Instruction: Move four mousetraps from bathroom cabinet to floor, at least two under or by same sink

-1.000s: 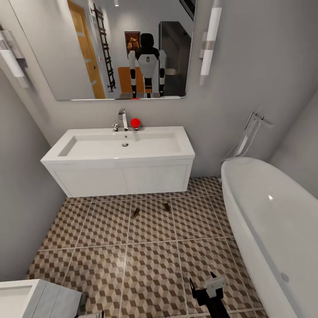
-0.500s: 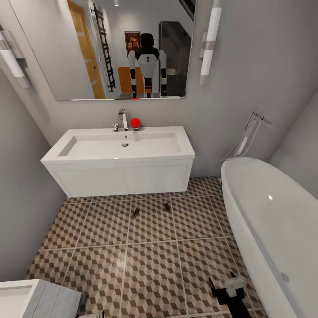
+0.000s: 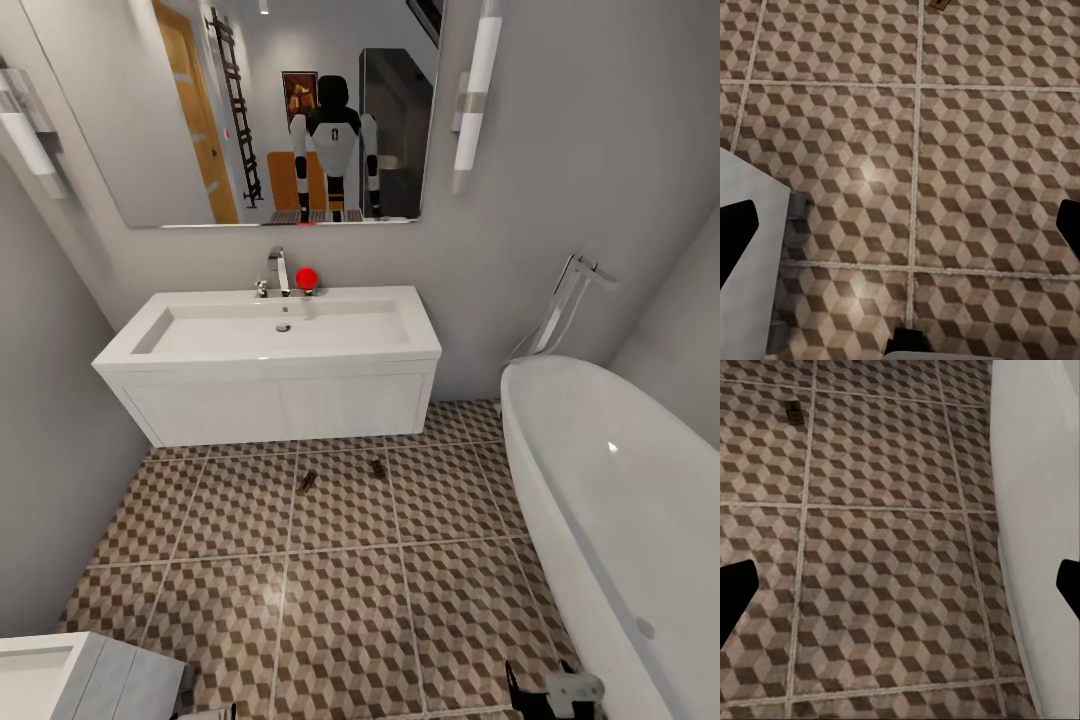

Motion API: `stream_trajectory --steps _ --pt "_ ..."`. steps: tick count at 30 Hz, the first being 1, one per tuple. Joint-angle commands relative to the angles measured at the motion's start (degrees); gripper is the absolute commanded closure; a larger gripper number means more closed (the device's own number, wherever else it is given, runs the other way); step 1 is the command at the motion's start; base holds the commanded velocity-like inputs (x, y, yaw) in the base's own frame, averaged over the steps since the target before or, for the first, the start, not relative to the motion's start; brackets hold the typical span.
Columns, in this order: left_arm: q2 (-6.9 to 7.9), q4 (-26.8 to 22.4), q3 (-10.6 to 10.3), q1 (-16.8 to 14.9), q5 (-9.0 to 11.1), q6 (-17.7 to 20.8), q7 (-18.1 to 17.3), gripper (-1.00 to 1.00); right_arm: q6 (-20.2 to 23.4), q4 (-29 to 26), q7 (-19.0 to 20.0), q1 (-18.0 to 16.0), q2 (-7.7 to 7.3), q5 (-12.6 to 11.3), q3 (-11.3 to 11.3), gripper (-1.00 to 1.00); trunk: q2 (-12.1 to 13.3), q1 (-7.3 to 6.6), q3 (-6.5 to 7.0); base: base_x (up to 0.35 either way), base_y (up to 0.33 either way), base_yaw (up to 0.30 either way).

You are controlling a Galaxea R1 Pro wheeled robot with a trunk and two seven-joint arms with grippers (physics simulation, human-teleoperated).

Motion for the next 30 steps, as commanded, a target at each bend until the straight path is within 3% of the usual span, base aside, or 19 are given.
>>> stream_trajectory --steps 1,6,10,21,30 --pt "-0.02 0.22 -0.29 -0.1 0.29 -0.33 0.03 -1.0 -0.1 0.02 -0.27 0.01 0.41 -0.52 0.35 -1.0 -0.1 0.03 -0.09 0.0 0.0 0.0" --pt "0.01 0.19 -0.14 -0.09 0.36 -0.19 0.13 -1.0 0.37 0.04 -0.36 0.17 2.56 -0.67 0.33 -1.0 -0.1 0.03 -0.09 0.0 0.0 0.0" --pt "0.01 0.15 -0.02 -0.09 0.43 0.29 0.38 -1.0 0.8 0.03 -0.39 0.25 3.03 -0.69 0.31 -1.0 -0.1 0.03 -0.09 0.0 0.0 0.0" --pt "0.04 0.21 0.0 -0.09 0.47 0.54 1.51 -1.0 1.01 0.02 -0.48 0.3 3.3 -0.71 0.31 -1.0 -0.1 0.03 -0.09 -0.008 0.0 0.0" --pt "0.02 0.22 -0.03 -0.1 0.47 0.55 1.58 -1.0 1.01 0.02 -0.54 0.3 3.34 -0.71 0.31 -1.0 -0.1 0.03 -0.09 -0.238 0.0 0.0"
